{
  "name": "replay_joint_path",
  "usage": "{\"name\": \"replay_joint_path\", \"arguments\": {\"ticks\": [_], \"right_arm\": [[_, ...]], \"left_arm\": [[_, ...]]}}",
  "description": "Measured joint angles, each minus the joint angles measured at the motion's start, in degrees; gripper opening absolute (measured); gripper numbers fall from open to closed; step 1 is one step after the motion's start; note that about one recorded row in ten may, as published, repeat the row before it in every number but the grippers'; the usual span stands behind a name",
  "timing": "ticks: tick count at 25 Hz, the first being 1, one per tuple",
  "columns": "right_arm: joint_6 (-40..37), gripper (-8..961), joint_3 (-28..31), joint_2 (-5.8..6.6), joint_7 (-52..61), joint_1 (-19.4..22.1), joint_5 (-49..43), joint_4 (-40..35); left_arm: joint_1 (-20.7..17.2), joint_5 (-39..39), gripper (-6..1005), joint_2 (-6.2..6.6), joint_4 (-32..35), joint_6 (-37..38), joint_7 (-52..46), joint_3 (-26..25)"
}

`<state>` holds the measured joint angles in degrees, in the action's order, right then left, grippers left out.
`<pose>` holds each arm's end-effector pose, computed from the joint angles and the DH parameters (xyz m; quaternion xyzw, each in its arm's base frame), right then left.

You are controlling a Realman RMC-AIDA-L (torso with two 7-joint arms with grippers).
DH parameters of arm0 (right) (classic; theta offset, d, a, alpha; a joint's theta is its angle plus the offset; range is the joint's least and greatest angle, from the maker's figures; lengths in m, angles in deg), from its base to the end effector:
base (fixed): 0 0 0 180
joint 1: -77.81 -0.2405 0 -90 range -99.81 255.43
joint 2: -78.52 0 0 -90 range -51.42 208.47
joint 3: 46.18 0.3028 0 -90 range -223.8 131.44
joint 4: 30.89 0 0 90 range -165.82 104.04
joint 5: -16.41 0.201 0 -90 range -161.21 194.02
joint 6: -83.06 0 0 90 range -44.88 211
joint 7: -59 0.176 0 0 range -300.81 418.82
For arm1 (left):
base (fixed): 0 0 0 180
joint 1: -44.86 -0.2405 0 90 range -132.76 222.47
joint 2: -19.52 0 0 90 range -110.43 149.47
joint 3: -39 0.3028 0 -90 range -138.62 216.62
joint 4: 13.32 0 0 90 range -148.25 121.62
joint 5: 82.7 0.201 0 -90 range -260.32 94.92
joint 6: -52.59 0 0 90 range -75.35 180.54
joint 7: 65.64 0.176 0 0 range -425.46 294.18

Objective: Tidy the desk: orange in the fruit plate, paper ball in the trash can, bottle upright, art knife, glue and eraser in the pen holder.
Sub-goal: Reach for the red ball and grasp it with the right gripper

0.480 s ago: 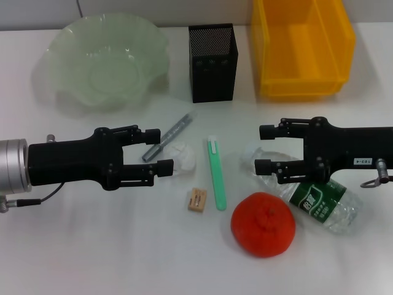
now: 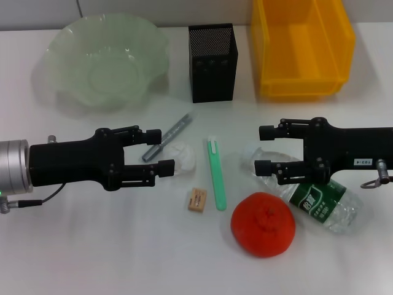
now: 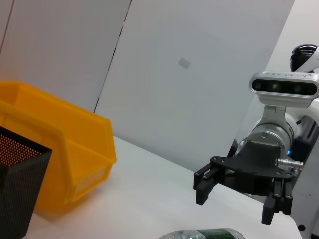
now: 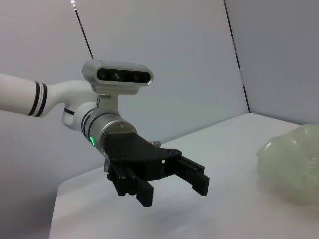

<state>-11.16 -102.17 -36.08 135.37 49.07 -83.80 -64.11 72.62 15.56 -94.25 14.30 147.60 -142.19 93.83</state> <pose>0.2667 0.3293 -0.0492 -0.9465 0.1710 0.2701 0.0442 -0.2796 0.3190 -0.0488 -0.9283 -0.2212 -0.2961 0.0412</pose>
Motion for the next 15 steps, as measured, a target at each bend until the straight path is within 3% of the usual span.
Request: {"name": "replay_joint_path", "arguments": {"ticks": [15], "right_arm": [[-0.1,783,0.1,0.24,0.6,0.4,0.2,-0.1]], "left_arm": [[1.0,-0.2,808,-0.32,1.2,1.2,0.8,-0.3]]}}
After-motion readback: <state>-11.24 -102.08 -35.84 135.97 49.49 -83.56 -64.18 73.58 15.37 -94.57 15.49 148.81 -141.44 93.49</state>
